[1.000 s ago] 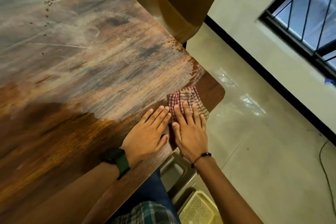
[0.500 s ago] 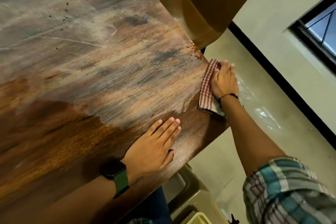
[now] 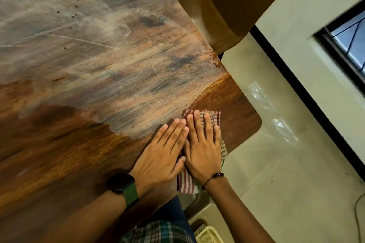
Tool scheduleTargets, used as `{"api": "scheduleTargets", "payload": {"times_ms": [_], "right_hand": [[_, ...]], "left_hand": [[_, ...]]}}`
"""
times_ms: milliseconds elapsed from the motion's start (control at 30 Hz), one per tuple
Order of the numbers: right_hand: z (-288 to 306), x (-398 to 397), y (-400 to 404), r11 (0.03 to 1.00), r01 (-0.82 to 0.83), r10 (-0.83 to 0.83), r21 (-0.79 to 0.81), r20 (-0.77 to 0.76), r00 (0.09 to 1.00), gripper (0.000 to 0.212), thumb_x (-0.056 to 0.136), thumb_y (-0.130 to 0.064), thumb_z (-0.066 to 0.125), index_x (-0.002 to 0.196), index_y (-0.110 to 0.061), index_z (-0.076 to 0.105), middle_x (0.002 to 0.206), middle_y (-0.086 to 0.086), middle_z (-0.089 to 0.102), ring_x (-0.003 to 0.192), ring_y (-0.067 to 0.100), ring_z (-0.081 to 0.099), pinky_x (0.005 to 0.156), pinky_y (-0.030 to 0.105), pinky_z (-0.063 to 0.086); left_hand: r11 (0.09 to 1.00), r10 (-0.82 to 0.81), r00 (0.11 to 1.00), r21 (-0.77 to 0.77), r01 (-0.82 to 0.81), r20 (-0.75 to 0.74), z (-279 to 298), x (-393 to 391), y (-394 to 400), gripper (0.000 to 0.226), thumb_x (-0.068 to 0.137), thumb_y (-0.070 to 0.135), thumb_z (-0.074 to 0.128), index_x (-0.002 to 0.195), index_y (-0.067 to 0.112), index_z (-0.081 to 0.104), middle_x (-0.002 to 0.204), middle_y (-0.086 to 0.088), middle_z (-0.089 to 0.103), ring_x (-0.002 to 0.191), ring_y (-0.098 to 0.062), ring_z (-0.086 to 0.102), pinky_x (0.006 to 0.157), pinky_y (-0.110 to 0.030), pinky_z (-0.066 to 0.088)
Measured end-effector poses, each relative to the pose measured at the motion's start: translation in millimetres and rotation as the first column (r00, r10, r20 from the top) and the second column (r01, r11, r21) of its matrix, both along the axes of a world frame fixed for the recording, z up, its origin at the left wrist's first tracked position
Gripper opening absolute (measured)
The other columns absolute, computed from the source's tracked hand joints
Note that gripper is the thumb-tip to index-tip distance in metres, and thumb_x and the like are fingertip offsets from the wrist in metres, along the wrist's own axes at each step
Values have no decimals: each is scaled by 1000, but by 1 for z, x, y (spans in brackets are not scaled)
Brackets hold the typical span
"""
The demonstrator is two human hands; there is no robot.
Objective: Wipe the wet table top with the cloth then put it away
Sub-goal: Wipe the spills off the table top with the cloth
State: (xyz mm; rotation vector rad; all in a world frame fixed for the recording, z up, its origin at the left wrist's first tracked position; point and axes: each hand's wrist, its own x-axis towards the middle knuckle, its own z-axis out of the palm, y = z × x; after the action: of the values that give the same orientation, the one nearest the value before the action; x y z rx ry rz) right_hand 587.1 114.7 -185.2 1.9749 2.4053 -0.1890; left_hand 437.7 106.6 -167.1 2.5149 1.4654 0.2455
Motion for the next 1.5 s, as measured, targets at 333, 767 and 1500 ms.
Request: {"api": "scheduleTargets", "payload": {"times_ms": [333, 767, 1500], "right_hand": [[13, 39, 210, 962, 249, -257, -111, -74, 963, 59, 97, -47, 16, 151, -29, 0, 160, -2, -2, 146, 24, -1, 117, 52, 3], [19, -4, 56, 975, -203, 199, -88, -49, 979, 61, 94, -44, 15, 151, -23, 8, 158, 2, 6, 146, 25, 1, 115, 42, -6], [19, -29, 191, 986, -121, 126, -116, 41, 991, 62, 91, -49, 8, 150, -32, 0, 159, -1, -6, 145, 31, -9, 114, 54, -7]], "left_hand": [[988, 140, 985, -46, -144, -97, -8, -2, 4, 59, 88, 32, 31, 140, 3, 30, 148, -15, 31, 140, -25, 22, 111, -43, 14], [875, 463, 869, -69, -480, -174, -6, -82, 8, 64, 93, 46, 21, 146, 10, 20, 155, -10, 13, 143, -22, 6, 114, -47, 1], [862, 495, 868, -103, -496, -41, -4, -87, 9, 59, 94, 40, 21, 145, 10, 24, 153, -8, 19, 142, -18, 7, 114, -45, 1]]}}
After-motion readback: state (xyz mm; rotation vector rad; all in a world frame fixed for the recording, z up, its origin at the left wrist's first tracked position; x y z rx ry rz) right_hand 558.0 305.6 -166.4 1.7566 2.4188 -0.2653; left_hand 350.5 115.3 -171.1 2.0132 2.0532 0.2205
